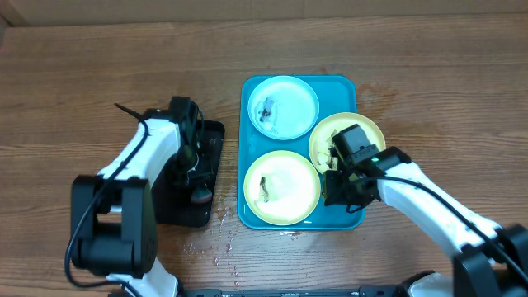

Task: Clean dirty plates on tray and stack at the side

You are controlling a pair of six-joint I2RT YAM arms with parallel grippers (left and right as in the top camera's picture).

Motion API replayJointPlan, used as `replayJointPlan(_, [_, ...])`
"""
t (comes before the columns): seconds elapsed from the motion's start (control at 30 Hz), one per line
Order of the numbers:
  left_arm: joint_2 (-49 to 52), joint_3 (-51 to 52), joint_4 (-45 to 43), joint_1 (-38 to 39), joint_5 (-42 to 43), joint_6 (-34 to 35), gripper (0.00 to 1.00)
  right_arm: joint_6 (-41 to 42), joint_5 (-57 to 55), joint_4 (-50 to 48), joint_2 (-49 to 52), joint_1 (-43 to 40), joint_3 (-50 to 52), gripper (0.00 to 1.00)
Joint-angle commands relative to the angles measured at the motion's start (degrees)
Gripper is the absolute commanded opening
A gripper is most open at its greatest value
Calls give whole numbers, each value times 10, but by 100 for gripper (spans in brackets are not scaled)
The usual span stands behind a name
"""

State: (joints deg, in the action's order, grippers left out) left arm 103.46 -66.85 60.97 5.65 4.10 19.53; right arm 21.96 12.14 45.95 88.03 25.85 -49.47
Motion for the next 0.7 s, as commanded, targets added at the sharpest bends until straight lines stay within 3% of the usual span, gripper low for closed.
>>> replayJointPlan(0.0, [-87,-78,27,9,29,-29,4,-18,25,-38,33,13,11,41])
replayJointPlan(0.07, [-119,-90,29,18,60,-28,4,-18,25,-70,50,15,14,35])
replayJointPlan(0.13, [-142,-90,23,35,89,-26,4,-8,17,-95,64,15,14,19])
replayJointPlan(0.23, [-148,-89,14,78,109,3,4,35,-30,-107,69,15,14,4])
replayJointPlan(0.4, [-111,-59,-70,184,105,88,4,70,-64,-119,69,15,14,4])
replayJointPlan(0.53, [-18,-50,-127,275,102,217,4,70,-68,-118,69,15,14,4])
replayJointPlan(0.67, [53,-51,-134,304,104,259,4,70,-72,-115,69,15,14,4])
